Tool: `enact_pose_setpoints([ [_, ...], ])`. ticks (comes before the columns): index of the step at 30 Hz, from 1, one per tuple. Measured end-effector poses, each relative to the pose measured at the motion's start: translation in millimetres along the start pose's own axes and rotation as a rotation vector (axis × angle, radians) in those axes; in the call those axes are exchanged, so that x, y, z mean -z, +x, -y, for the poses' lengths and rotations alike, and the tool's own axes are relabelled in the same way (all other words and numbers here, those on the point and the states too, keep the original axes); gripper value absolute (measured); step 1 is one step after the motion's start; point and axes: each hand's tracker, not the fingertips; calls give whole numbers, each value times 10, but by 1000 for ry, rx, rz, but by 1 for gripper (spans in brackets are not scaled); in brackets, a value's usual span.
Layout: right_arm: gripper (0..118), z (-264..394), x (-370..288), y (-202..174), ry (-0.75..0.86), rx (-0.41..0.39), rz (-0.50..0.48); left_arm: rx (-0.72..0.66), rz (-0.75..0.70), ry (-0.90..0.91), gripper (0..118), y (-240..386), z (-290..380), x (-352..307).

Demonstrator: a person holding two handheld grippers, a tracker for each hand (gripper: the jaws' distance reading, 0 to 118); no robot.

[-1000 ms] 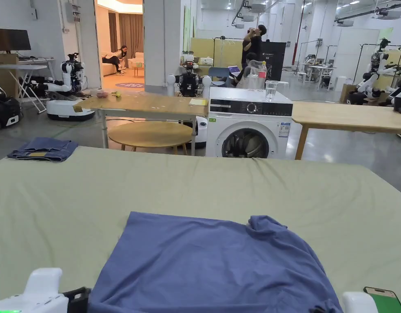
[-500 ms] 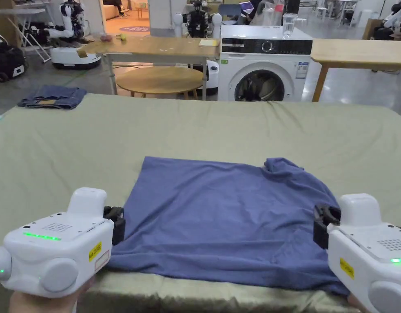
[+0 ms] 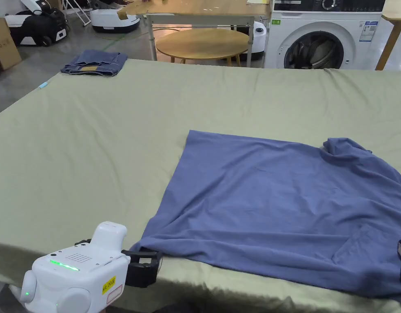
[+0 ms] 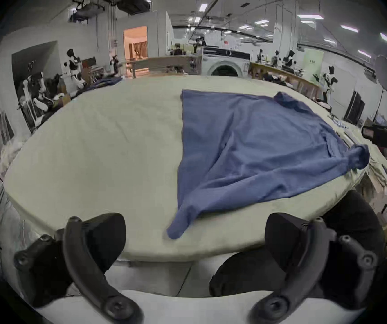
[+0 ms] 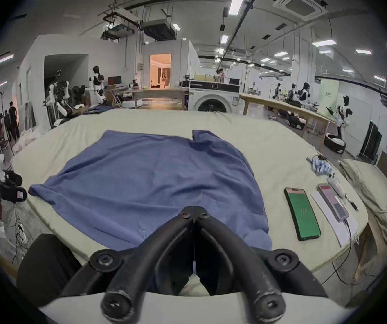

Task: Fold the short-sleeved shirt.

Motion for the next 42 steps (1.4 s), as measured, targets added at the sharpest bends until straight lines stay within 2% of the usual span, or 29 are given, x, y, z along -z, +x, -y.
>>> enact_pose_setpoints([
  [2, 0, 10, 25, 44, -11, -1, 13, 19, -1, -9, 102, -10, -45, 139],
  [3, 0, 26, 25, 72, -15, -5, 20, 43, -17, -9, 74, -23, -61, 215],
  [4, 0, 39, 20, 98, -18, -9, 33, 49, -13, -21, 31, -29, -75, 264],
  [5, 0, 48, 12, 142, -25, -9, 40, 42, 4, -49, 0, -55, -88, 339],
  [7, 0, 34, 1, 226, -37, 1, 50, 3, 70, -69, 0, -77, -136, 350],
  [10, 0, 43, -82, 364, -38, 13, 82, 36, 33, -53, 0, -51, -173, 296],
  [12, 0, 50, -174, 471, -28, 53, 94, 9, 39, -37, 0, -15, -202, 192],
  [13, 5, 66, -232, 533, -11, 82, 96, -1, 39, -27, 0, -2, -232, 149],
  [14, 30, 75, -287, 584, 11, 119, 93, -9, 36, -21, 0, 9, -276, 118],
  [15, 85, 95, -317, 638, 25, 149, 85, -14, 34, -17, 0, 18, -309, 98],
  [16, 118, 129, -312, 698, 12, 177, 70, -21, 34, -11, 0, 42, -298, 56],
  [17, 117, 164, -278, 734, -30, 166, 88, -28, 35, -10, 0, 55, -327, 46],
  [18, 116, 257, -257, 722, 11, 158, 99, -34, 35, -9, 0, 66, -355, 41],
  [19, 116, 324, -222, 714, -23, 124, 118, -35, 32, -6, 0, 78, -373, 45],
  [23, 115, 387, -78, 620, -110, 53, 79, -37, 19, -11, 0, 83, -372, 81],
  [24, 103, 424, -18, 616, -135, 54, 63, -37, 15, -12, 0, 78, -341, 82],
  [25, 76, 452, 47, 620, -162, 65, 78, -38, 13, -17, 0, 72, -341, 93],
  [26, 38, 544, 117, 667, -203, 83, 105, -39, 9, -22, 0, 66, -343, 105],
  [27, 2, 585, 170, 732, -228, 137, 53, -43, 2, -29, 0, 56, -349, 116],
  [29, 1, 528, 133, 862, -189, 270, 10, -44, -1, -49, 0, 51, -376, 108],
  [33, 1, 217, -86, 912, -65, 219, 37, 2, -46, -34, 0, 149, -561, -95],
  [37, 1, -270, -92, 843, -9, 110, 85, 38, -49, -14, 0, 188, -966, -104],
  [40, 1, -569, 237, 901, 0, 63, 100, 42, -34, -15, 0, 173, -1313, 180],
  [42, 1, -694, 617, 961, -18, 49, 109, 26, -26, -82, 0, 165, -1549, 514],
])
